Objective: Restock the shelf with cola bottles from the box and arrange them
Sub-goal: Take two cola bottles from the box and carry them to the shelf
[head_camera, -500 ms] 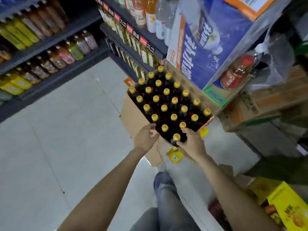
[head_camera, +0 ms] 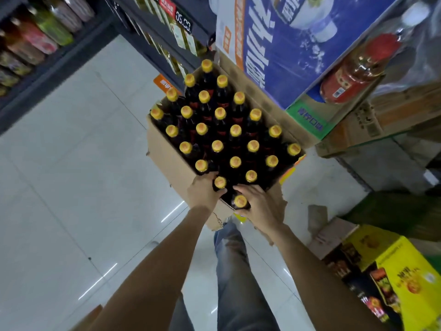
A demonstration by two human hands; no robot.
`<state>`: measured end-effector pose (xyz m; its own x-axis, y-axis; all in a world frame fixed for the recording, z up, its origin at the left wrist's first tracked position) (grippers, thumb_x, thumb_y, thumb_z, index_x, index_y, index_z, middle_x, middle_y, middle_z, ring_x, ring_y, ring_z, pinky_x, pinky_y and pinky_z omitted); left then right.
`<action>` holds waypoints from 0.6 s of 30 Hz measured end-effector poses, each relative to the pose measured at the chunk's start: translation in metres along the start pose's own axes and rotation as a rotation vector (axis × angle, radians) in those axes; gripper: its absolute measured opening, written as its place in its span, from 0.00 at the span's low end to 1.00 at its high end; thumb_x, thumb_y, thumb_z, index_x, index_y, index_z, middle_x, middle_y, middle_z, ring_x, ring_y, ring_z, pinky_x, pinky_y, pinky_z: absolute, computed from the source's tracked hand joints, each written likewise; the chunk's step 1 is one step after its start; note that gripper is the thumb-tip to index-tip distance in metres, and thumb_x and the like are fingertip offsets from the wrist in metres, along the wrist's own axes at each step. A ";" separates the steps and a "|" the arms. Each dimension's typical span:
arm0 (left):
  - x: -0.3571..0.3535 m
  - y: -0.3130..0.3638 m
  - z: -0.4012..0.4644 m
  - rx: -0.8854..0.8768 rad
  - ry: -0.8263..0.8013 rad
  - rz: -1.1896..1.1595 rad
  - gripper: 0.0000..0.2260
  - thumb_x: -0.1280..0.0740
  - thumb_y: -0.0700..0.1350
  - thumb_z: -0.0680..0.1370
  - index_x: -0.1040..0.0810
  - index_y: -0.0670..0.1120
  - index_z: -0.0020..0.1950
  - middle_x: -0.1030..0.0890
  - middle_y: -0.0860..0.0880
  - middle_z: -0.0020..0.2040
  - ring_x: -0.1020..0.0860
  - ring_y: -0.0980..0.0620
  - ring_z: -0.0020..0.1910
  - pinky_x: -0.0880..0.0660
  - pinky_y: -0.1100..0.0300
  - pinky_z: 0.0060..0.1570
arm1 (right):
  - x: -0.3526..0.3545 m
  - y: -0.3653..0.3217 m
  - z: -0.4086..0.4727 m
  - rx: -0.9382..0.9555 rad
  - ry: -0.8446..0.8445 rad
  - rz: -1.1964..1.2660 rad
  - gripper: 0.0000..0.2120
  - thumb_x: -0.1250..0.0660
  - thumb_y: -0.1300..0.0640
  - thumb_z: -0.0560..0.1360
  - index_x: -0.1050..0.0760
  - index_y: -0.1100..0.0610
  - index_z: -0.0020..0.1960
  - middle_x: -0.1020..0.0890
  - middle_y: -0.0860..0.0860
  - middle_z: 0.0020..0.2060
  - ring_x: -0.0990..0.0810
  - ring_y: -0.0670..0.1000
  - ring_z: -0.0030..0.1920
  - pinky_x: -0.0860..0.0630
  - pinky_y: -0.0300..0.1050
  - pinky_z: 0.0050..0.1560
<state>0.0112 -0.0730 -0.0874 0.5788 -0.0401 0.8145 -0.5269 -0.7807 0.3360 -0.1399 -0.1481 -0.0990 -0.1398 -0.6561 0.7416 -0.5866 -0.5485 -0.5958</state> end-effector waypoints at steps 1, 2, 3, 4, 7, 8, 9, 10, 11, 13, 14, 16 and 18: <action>-0.002 0.000 0.000 -0.006 0.025 0.025 0.25 0.27 0.55 0.71 0.27 0.54 0.67 0.22 0.51 0.59 0.26 0.49 0.60 0.27 0.55 0.51 | 0.002 0.000 -0.001 0.007 0.013 -0.004 0.34 0.20 0.55 0.61 0.26 0.53 0.65 0.21 0.48 0.60 0.25 0.50 0.62 0.26 0.49 0.60; -0.005 0.000 -0.001 -0.020 0.059 0.035 0.25 0.27 0.56 0.70 0.26 0.54 0.66 0.21 0.51 0.58 0.26 0.49 0.59 0.27 0.55 0.50 | 0.004 -0.001 -0.001 0.011 0.026 -0.010 0.34 0.20 0.54 0.61 0.26 0.53 0.64 0.21 0.47 0.60 0.26 0.50 0.61 0.25 0.48 0.59; -0.008 -0.002 -0.002 -0.038 0.099 0.010 0.23 0.27 0.56 0.70 0.24 0.54 0.64 0.21 0.51 0.57 0.25 0.49 0.58 0.27 0.55 0.50 | 0.005 -0.003 -0.002 0.015 0.040 -0.013 0.33 0.21 0.54 0.61 0.26 0.52 0.64 0.21 0.46 0.60 0.26 0.49 0.61 0.25 0.48 0.58; -0.011 -0.004 -0.002 -0.054 0.137 -0.040 0.22 0.26 0.55 0.69 0.22 0.53 0.62 0.20 0.50 0.55 0.24 0.48 0.56 0.27 0.54 0.49 | 0.006 -0.005 -0.004 0.021 0.056 -0.002 0.33 0.21 0.53 0.61 0.26 0.52 0.64 0.21 0.46 0.60 0.26 0.49 0.61 0.25 0.48 0.58; -0.018 -0.011 -0.002 -0.086 0.209 -0.205 0.20 0.24 0.53 0.68 0.19 0.50 0.58 0.18 0.49 0.50 0.23 0.45 0.51 0.25 0.50 0.48 | 0.013 -0.010 -0.009 0.027 0.126 0.100 0.33 0.20 0.55 0.59 0.24 0.54 0.63 0.19 0.49 0.58 0.26 0.52 0.58 0.25 0.51 0.57; -0.019 -0.012 -0.002 -0.089 0.231 -0.248 0.19 0.24 0.52 0.68 0.18 0.50 0.57 0.18 0.49 0.50 0.22 0.45 0.51 0.25 0.49 0.49 | 0.017 -0.012 -0.011 0.030 0.155 0.117 0.33 0.20 0.55 0.59 0.24 0.55 0.62 0.19 0.49 0.57 0.25 0.53 0.57 0.24 0.52 0.56; -0.019 -0.011 -0.003 -0.088 0.244 -0.293 0.18 0.25 0.53 0.68 0.18 0.50 0.56 0.19 0.50 0.50 0.22 0.46 0.50 0.25 0.49 0.49 | 0.023 -0.015 -0.014 0.025 0.179 0.120 0.32 0.20 0.55 0.59 0.24 0.55 0.62 0.19 0.50 0.56 0.25 0.54 0.56 0.24 0.52 0.54; -0.018 -0.010 -0.004 -0.094 0.255 -0.347 0.18 0.25 0.53 0.69 0.18 0.50 0.56 0.19 0.51 0.50 0.23 0.47 0.50 0.25 0.49 0.49 | 0.028 -0.018 -0.016 0.019 0.207 0.114 0.32 0.20 0.54 0.59 0.23 0.56 0.61 0.18 0.50 0.56 0.25 0.54 0.55 0.23 0.52 0.54; -0.016 -0.009 -0.007 -0.106 0.265 -0.414 0.17 0.27 0.53 0.70 0.18 0.49 0.57 0.20 0.52 0.50 0.23 0.49 0.50 0.25 0.50 0.49 | 0.035 -0.023 -0.018 0.017 0.236 0.105 0.32 0.20 0.53 0.59 0.23 0.55 0.61 0.18 0.49 0.55 0.24 0.54 0.55 0.23 0.51 0.53; -0.012 -0.007 -0.013 -0.131 0.285 -0.566 0.17 0.28 0.52 0.71 0.19 0.49 0.57 0.23 0.56 0.50 0.24 0.53 0.52 0.25 0.53 0.51 | 0.047 -0.034 -0.023 0.009 0.295 0.115 0.30 0.21 0.50 0.60 0.22 0.55 0.60 0.18 0.49 0.55 0.23 0.54 0.55 0.23 0.49 0.53; -0.008 -0.006 -0.016 -0.136 0.286 -0.633 0.16 0.28 0.52 0.72 0.19 0.48 0.58 0.25 0.58 0.51 0.25 0.54 0.54 0.26 0.55 0.53 | 0.053 -0.038 -0.026 -0.002 0.323 0.141 0.29 0.23 0.47 0.61 0.23 0.55 0.60 0.18 0.49 0.55 0.24 0.54 0.55 0.24 0.49 0.54; -0.001 -0.001 -0.021 -0.146 0.264 -0.737 0.16 0.31 0.53 0.73 0.21 0.49 0.59 0.27 0.59 0.54 0.27 0.54 0.58 0.29 0.59 0.59 | 0.064 -0.045 -0.030 -0.067 0.346 0.222 0.27 0.27 0.42 0.64 0.25 0.53 0.60 0.20 0.49 0.56 0.25 0.53 0.58 0.25 0.49 0.55; 0.006 0.006 -0.026 -0.175 0.217 -0.801 0.15 0.32 0.52 0.75 0.23 0.49 0.60 0.26 0.54 0.60 0.28 0.55 0.62 0.32 0.63 0.62 | 0.074 -0.052 -0.030 -0.189 0.353 0.404 0.26 0.28 0.41 0.66 0.28 0.48 0.60 0.24 0.49 0.58 0.27 0.52 0.61 0.25 0.48 0.56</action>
<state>-0.0045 -0.0615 -0.0686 0.6953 0.6184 0.3662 -0.1081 -0.4137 0.9040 -0.1441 -0.1528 -0.0038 -0.6217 -0.5637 0.5438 -0.5593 -0.1665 -0.8121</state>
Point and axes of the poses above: each hand's wrist, its own z-axis towards the middle knuckle, its own x-axis out of the back of the hand, y = z × x, the point moved 2 cm from there along z, towards the middle knuckle
